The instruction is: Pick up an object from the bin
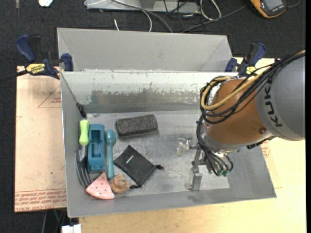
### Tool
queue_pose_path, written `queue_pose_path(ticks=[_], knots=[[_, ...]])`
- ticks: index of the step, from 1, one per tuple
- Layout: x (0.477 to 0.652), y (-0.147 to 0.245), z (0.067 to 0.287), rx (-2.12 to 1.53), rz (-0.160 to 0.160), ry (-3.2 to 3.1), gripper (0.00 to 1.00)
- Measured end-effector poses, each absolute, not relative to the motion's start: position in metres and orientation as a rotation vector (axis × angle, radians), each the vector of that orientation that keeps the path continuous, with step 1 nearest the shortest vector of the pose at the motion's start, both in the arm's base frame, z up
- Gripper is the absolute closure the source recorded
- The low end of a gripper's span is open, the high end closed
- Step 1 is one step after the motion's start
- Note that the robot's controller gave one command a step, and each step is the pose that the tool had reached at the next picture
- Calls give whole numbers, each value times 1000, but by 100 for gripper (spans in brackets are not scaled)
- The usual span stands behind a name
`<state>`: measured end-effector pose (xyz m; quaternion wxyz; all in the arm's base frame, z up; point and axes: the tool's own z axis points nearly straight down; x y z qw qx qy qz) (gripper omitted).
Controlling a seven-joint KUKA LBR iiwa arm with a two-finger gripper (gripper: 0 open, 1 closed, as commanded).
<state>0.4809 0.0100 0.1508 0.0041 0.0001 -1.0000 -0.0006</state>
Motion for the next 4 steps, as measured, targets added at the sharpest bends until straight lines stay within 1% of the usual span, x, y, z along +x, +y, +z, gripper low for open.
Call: queue_pose_path(ticks=[1, 2, 3, 4], knots=[[483, 10, 155, -1, -2, -3141, 0], [481, 77, 85, -135, -5, -3137, 0], [491, 81, 85, -161, -3, -3141, 0], [508, 87, 81, -142, -4, -3146, 0]])
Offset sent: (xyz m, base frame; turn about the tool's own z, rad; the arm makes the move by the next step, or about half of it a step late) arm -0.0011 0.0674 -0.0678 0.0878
